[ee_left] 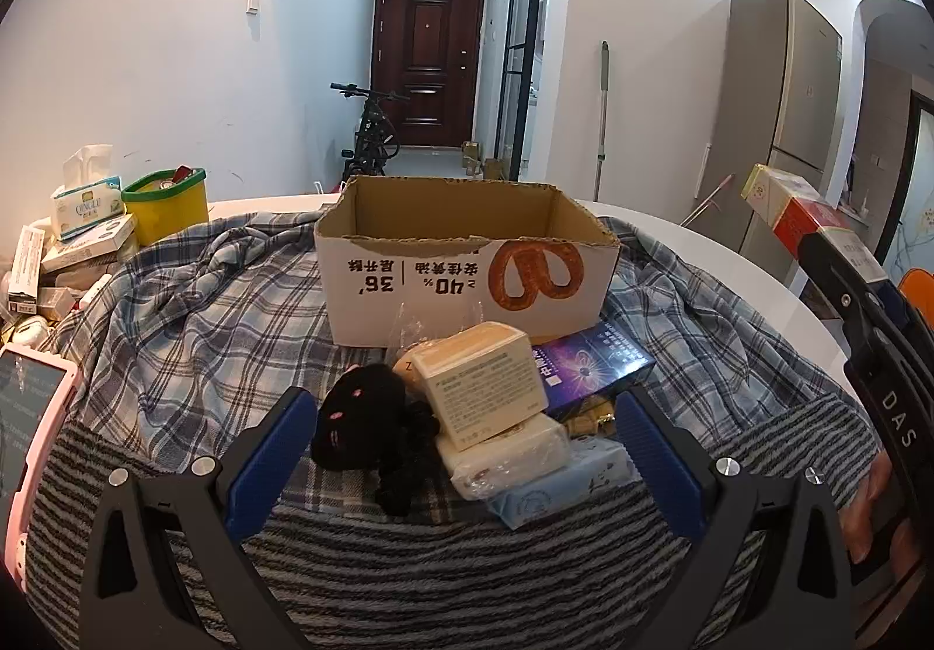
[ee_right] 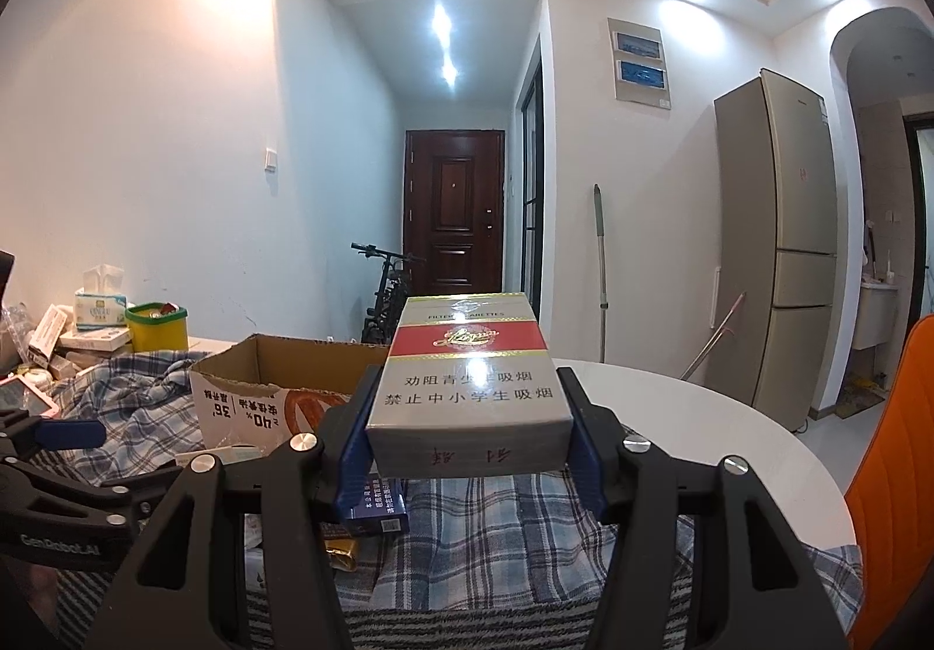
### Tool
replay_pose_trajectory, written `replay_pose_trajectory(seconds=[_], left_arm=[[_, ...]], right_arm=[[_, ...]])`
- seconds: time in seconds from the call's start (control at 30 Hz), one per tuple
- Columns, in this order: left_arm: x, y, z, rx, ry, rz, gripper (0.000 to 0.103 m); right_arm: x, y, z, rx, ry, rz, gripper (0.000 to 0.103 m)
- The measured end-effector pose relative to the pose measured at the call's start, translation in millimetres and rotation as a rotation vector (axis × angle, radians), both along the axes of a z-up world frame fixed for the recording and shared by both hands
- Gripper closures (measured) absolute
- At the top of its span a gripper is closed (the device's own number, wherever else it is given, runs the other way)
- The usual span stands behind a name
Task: Organize objects
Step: 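Lift the cigarette pack with the right gripper while the left gripper grasps the beige carton, then lift the beige carton with the left gripper while the right gripper holds the pack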
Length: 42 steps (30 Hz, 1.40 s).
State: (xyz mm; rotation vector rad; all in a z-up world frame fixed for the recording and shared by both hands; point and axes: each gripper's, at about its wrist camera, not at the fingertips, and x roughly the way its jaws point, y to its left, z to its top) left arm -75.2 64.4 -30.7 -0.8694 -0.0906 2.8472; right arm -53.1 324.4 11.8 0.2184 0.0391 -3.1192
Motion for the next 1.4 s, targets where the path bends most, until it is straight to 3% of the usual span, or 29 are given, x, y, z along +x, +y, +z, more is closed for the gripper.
replay_pose_trajectory(seconds=[0.13,0.3,0.4,0.57,0.63,0.7,0.77,0.9,0.93,1.07,1.3,1.4], left_arm=[[-3.5,3.8,-5.6,0.001,-0.007,0.027,0.000],[-19.2,6.4,-14.3,0.081,-0.082,0.025,0.000],[-30.1,9.9,-14.1,0.074,-0.080,0.080,0.000],[-52.3,7.5,-22.8,0.140,-0.143,0.113,0.000],[-53.8,7.0,-22.7,0.128,-0.121,0.148,0.001],[-52.9,10.2,-22.1,0.076,-0.091,0.182,0.018],[-55.4,15.1,-25.3,0.016,-0.091,0.186,0.024],[-61.9,18.2,-33.9,0.020,-0.137,0.145,0.042],[-61.7,17.9,-33.8,0.016,-0.136,0.149,0.042],[-47.3,11.2,-25.1,0.012,-0.083,0.192,0.045],[-12.1,-4.9,-6.2,0.029,0.017,0.101,0.046],[-8.1,-17.9,-3.8,0.027,0.037,0.126,0.046]], right_arm=[[-2.4,5.0,-1.3,-0.029,-0.010,0.004,0.048],[-2.6,8.0,-2.2,-0.052,-0.014,0.015,0.048],[-1.3,7.7,-2.1,-0.050,-0.011,0.016,0.048],[-1.7,12.4,-2.0,-0.065,-0.015,0.029,0.048],[-2.9,13.9,-2.1,-0.071,-0.020,0.032,0.048],[-2.6,14.1,-2.0,-0.071,-0.018,0.038,0.048],[1.2,10.8,-1.3,-0.054,-0.001,0.039,0.048],[2.3,5.8,-0.9,-0.024,0.003,0.048,0.048],[0.5,6.2,-1.2,-0.025,-0.005,0.049,0.048],[-4.2,13.7,-2.4,-0.059,-0.026,0.046,0.048],[-4.3,11.3,-3.9,-0.046,-0.031,0.040,0.048],[-2.3,7.4,-4.4,-0.026,-0.026,0.035,0.048]])
